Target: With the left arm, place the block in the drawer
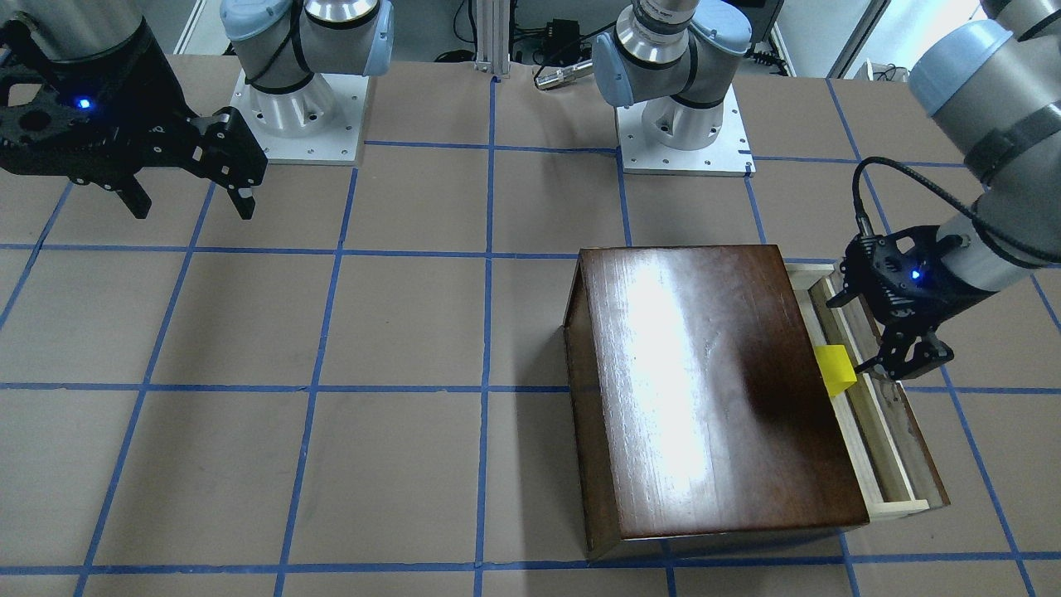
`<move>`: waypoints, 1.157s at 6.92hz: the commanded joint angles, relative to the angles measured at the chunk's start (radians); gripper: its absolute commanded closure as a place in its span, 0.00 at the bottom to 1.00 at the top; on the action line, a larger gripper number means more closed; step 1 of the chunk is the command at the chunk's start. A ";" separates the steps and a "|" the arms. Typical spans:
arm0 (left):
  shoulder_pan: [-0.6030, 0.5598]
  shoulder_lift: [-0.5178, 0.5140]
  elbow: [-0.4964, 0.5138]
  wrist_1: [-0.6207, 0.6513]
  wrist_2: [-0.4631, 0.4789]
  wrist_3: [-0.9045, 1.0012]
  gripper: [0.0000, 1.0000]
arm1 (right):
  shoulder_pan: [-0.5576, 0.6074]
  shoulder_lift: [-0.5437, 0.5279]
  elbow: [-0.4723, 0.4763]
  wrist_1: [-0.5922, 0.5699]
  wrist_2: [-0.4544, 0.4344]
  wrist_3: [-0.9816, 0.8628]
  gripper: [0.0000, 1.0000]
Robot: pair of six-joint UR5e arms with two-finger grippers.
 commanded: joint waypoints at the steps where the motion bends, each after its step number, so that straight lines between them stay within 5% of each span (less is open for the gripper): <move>1: -0.006 0.059 0.037 -0.079 0.000 -0.202 0.12 | 0.001 0.001 0.000 0.000 0.000 0.000 0.00; 4: -0.214 0.101 0.024 -0.093 0.011 -0.716 0.12 | 0.001 -0.001 0.000 0.000 0.000 0.000 0.00; 8: -0.293 0.111 0.026 -0.086 0.014 -1.309 0.08 | 0.001 -0.001 0.000 0.000 0.000 0.000 0.00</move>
